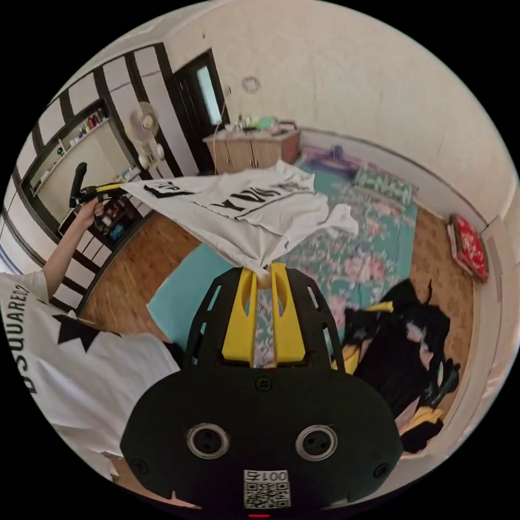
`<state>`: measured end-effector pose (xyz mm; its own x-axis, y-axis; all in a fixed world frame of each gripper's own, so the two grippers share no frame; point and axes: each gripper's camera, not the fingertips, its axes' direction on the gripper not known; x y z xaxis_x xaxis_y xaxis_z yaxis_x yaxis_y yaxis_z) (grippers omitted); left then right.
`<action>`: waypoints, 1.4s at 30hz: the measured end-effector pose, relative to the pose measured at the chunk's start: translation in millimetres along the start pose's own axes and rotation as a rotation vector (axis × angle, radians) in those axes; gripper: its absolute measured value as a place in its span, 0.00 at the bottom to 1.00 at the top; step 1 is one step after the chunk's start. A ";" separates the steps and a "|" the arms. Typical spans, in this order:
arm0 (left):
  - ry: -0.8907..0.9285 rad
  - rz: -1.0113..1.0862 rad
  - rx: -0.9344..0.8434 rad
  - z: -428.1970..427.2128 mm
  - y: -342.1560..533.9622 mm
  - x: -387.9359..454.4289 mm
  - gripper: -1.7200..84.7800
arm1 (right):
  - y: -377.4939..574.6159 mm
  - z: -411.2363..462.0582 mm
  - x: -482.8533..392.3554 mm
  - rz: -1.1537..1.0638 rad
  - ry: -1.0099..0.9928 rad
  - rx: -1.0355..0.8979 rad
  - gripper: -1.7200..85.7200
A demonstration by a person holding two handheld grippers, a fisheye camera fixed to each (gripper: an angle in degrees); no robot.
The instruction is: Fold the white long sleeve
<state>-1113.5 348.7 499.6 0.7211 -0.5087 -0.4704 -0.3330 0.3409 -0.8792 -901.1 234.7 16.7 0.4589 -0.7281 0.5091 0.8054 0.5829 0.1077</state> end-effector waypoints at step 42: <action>0.037 -0.143 -0.601 235.6 96.0 8.7 0.01 | 132.7 316.3 20.8 0.193 -0.047 -0.630 0.07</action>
<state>-996.0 563.4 429.2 0.7658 -0.5475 -0.3374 -0.5263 -0.2319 -0.8181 -903.3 411.0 311.7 0.6118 -0.6067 0.5075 0.7821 0.3683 -0.5026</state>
